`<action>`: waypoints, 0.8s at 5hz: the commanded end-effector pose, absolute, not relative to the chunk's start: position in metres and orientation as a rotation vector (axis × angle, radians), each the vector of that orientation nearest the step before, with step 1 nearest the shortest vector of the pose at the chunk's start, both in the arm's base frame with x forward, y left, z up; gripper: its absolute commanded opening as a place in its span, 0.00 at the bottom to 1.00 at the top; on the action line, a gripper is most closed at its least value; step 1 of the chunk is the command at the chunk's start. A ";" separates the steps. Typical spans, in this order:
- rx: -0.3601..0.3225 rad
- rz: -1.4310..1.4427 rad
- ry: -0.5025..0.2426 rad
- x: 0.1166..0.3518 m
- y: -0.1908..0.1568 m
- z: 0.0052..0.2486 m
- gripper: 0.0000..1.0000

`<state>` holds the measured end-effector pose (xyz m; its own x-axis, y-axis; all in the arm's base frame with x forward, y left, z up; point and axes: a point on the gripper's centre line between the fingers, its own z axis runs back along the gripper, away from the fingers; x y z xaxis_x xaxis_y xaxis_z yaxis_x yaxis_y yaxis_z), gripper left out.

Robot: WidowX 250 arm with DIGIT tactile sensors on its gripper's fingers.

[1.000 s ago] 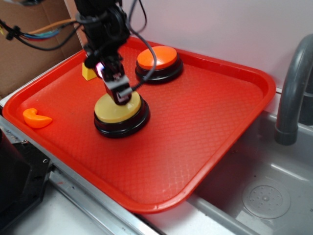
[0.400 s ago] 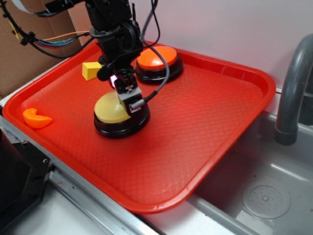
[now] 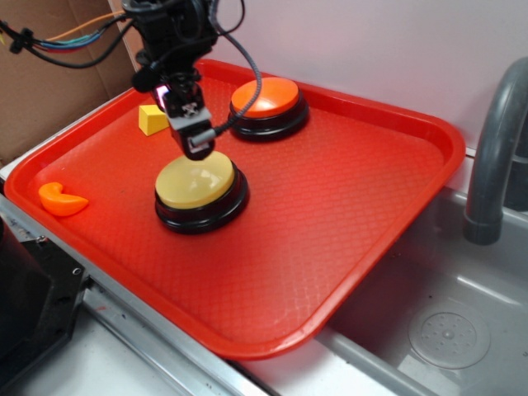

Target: Push the yellow button.

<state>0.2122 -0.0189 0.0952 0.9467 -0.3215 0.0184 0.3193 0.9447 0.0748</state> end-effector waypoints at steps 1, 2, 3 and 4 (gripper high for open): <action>0.065 -0.343 -0.084 0.215 -0.021 0.115 1.00; 0.064 -0.364 -0.069 0.211 -0.026 0.118 1.00; 0.071 -0.367 -0.055 0.207 -0.029 0.126 1.00; 0.059 -0.379 -0.048 0.204 -0.029 0.132 1.00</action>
